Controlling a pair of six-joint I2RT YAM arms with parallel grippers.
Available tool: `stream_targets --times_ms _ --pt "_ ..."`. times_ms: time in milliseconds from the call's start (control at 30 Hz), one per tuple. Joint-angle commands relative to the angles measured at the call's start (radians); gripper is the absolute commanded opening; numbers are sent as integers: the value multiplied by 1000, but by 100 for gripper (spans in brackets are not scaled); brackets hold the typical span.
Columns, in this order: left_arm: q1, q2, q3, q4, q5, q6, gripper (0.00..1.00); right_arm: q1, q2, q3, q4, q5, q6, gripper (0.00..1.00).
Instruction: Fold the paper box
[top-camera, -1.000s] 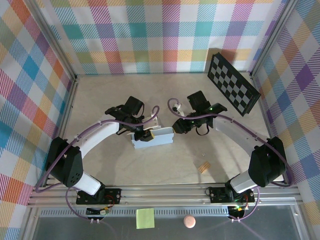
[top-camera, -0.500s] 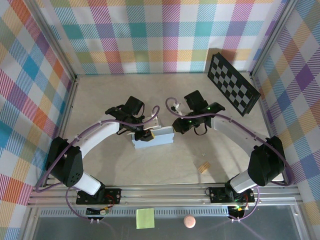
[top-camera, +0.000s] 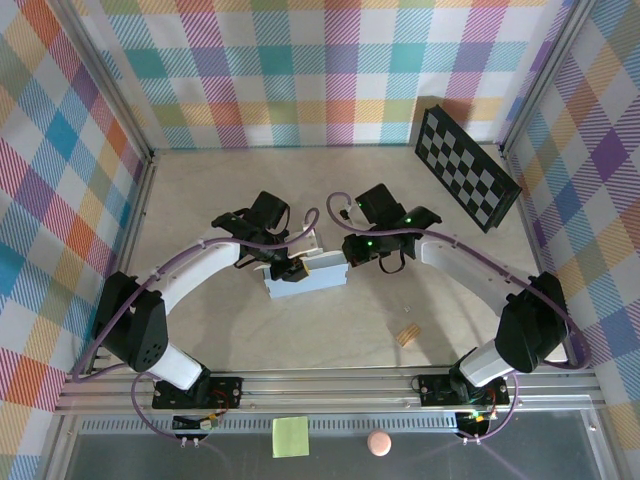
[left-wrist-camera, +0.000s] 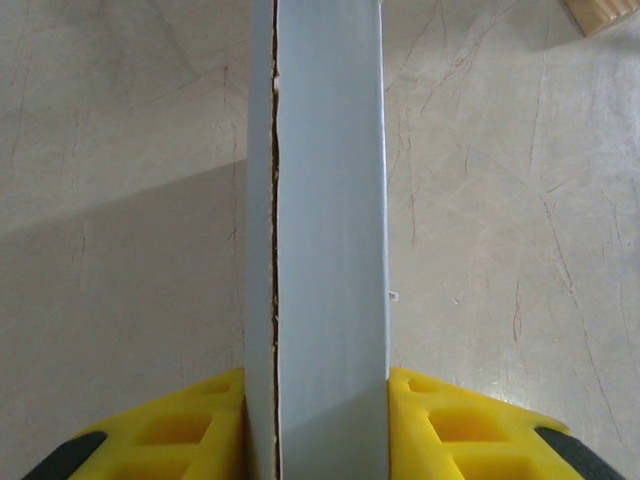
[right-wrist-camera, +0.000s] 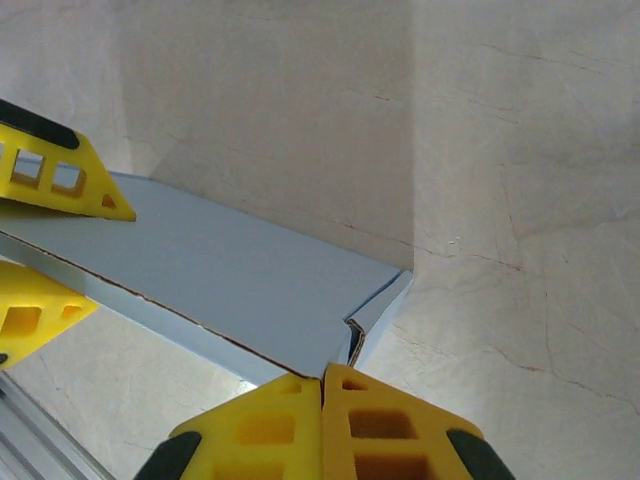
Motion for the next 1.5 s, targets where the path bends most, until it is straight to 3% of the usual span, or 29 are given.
stream_targets --times_ms 0,300,533,700,867,1133,1467 --pt "-29 45 3 2 11 -15 35 34 -17 -18 51 -63 98 6" --pt "-34 45 4 1 10 -15 35 53 -50 -98 123 42 132 14" --pt "-37 44 4 -4 6 -12 35 53 -49 -90 134 48 117 17" --pt "-38 44 4 -5 5 -12 35 52 -36 -80 133 47 113 16" --pt "-38 45 7 7 -3 -21 35 53 -25 -78 130 54 114 9" --pt "-45 63 35 35 -55 -63 35 59 -32 -113 123 146 106 7" --pt "-44 -18 30 110 -106 -163 52 62 -28 -116 115 197 93 6"
